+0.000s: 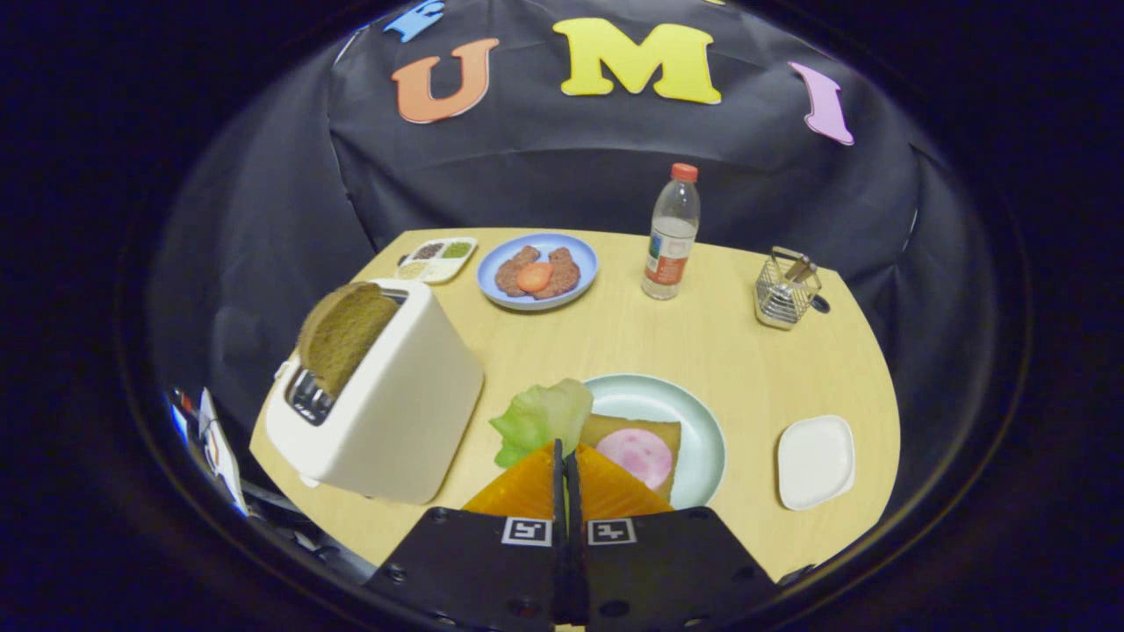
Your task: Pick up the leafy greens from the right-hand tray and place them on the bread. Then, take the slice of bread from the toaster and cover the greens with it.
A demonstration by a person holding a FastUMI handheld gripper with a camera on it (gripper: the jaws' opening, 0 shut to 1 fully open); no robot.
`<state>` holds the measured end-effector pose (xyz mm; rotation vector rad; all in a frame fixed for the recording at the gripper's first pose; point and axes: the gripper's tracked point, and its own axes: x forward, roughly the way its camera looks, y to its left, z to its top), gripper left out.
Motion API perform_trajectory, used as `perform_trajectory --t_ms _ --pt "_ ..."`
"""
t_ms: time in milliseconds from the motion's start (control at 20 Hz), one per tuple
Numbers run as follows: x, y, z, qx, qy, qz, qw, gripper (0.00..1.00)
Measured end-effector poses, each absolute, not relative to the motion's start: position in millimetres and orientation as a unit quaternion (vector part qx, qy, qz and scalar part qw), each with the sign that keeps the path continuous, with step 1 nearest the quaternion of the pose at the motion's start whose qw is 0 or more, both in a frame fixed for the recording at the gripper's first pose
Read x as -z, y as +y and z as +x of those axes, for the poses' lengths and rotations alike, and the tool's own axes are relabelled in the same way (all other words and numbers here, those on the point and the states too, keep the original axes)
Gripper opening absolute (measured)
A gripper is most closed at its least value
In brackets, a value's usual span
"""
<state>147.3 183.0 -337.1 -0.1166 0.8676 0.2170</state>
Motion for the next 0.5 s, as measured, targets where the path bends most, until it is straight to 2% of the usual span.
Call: perform_trajectory --t_ms 500 --pt "388.6 127.6 194.2 -0.010 0.446 -0.076 0.892 0.00"
